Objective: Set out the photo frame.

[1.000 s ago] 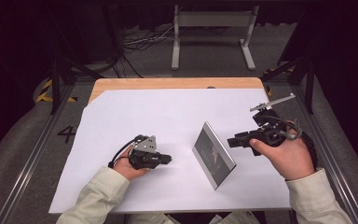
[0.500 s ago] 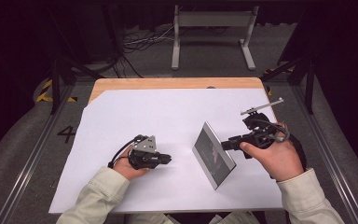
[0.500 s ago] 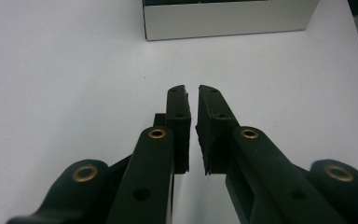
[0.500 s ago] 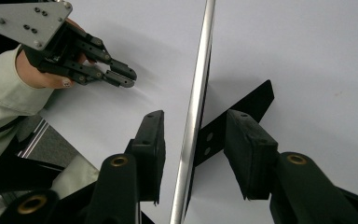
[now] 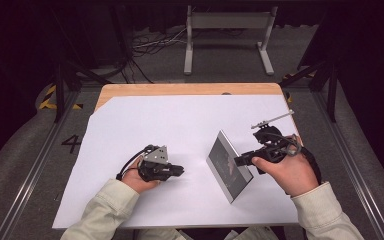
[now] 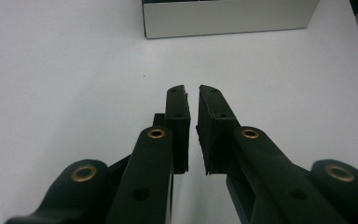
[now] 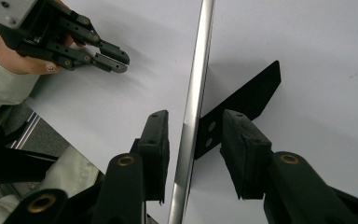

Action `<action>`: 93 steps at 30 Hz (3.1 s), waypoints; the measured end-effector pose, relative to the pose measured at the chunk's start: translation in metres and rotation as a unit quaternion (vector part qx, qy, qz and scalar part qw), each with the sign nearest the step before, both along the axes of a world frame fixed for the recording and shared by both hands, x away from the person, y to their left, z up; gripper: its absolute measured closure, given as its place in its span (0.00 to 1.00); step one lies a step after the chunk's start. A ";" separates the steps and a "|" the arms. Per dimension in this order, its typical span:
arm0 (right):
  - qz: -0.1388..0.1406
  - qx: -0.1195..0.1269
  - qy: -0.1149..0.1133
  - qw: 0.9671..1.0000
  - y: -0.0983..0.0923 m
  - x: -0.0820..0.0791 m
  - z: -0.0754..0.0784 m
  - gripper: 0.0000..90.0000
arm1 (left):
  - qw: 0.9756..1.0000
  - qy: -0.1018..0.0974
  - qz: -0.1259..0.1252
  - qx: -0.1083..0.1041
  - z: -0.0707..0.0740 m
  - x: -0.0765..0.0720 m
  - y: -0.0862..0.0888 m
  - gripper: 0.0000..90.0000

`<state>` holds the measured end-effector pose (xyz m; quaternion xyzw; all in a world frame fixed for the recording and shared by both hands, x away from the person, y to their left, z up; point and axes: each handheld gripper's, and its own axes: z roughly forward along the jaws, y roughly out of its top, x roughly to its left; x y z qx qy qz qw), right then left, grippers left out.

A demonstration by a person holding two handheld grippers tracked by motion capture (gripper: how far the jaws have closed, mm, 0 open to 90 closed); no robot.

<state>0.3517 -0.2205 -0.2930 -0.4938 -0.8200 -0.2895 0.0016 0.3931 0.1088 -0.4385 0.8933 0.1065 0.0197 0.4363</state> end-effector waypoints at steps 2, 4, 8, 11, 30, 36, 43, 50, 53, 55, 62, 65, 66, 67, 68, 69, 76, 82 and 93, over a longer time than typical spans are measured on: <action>0.004 -0.003 0.002 1.000 0.002 0.000 -0.002 0.70 | 1.000 0.000 0.000 0.000 0.000 0.000 0.000 0.92; 0.004 -0.004 0.004 1.000 0.003 0.001 -0.004 0.70 | 1.000 0.000 0.000 0.001 0.000 0.000 0.000 0.92; 0.007 -0.013 0.010 1.000 0.006 0.002 -0.009 0.71 | 1.000 0.001 0.000 0.002 -0.001 0.000 0.000 0.92; 0.010 -0.020 0.015 1.000 0.009 0.003 -0.013 0.73 | 1.000 0.003 0.001 0.002 -0.001 0.000 0.000 0.92; 0.005 -0.066 0.029 0.997 0.017 0.002 -0.014 0.93 | 1.000 0.007 -0.004 0.004 -0.004 0.001 -0.002 0.91; 0.011 -0.072 0.027 0.997 0.013 0.003 -0.013 0.93 | 1.000 0.006 -0.003 0.004 -0.004 0.001 -0.001 0.91; 0.028 -0.080 0.016 0.996 0.009 0.006 -0.007 0.93 | 1.000 0.007 0.000 0.003 -0.004 0.001 0.000 0.91; 0.052 -0.080 0.007 0.995 0.008 0.011 0.001 0.93 | 1.000 0.007 0.010 0.002 -0.004 0.000 0.006 0.91; 0.065 -0.082 0.003 0.994 0.009 0.014 0.005 0.93 | 1.000 0.006 0.014 0.002 -0.003 -0.001 0.009 0.91; 0.071 -0.083 0.001 0.994 0.009 0.015 0.006 0.93 | 1.000 0.008 0.015 0.001 -0.003 -0.002 0.009 0.91; 0.122 -0.087 -0.013 0.989 0.010 0.025 0.015 0.93 | 1.000 0.008 0.025 0.002 -0.004 -0.004 0.016 0.91; 0.135 -0.092 -0.021 0.986 0.012 0.026 0.017 0.93 | 1.000 0.008 0.027 0.003 -0.004 -0.004 0.017 0.91; 0.150 -0.095 -0.026 0.984 0.014 0.028 0.019 0.93 | 1.000 0.009 0.029 0.003 -0.005 -0.004 0.018 0.91; 0.156 -0.097 -0.028 0.983 0.015 0.030 0.020 0.93 | 0.999 0.010 0.030 0.003 -0.005 -0.005 0.020 0.91; 0.161 -0.099 -0.030 0.981 0.015 0.031 0.020 0.93 | 0.999 0.010 0.033 0.003 -0.005 -0.005 0.021 0.91; 0.161 -0.099 -0.030 0.981 0.015 0.031 0.020 0.93 | 0.999 0.010 0.033 0.003 -0.005 -0.005 0.021 0.91; 0.212 -0.095 -0.042 0.972 0.018 0.041 0.026 0.93 | 0.999 0.011 0.048 0.006 -0.006 -0.010 0.030 0.91; 0.245 -0.102 -0.059 0.962 0.023 0.050 0.029 0.93 | 0.998 0.009 0.058 0.003 -0.006 -0.013 0.038 0.91; 0.308 -0.103 -0.083 0.942 0.035 0.061 0.031 0.93 | 0.997 0.008 0.077 0.003 -0.007 -0.023 0.053 0.91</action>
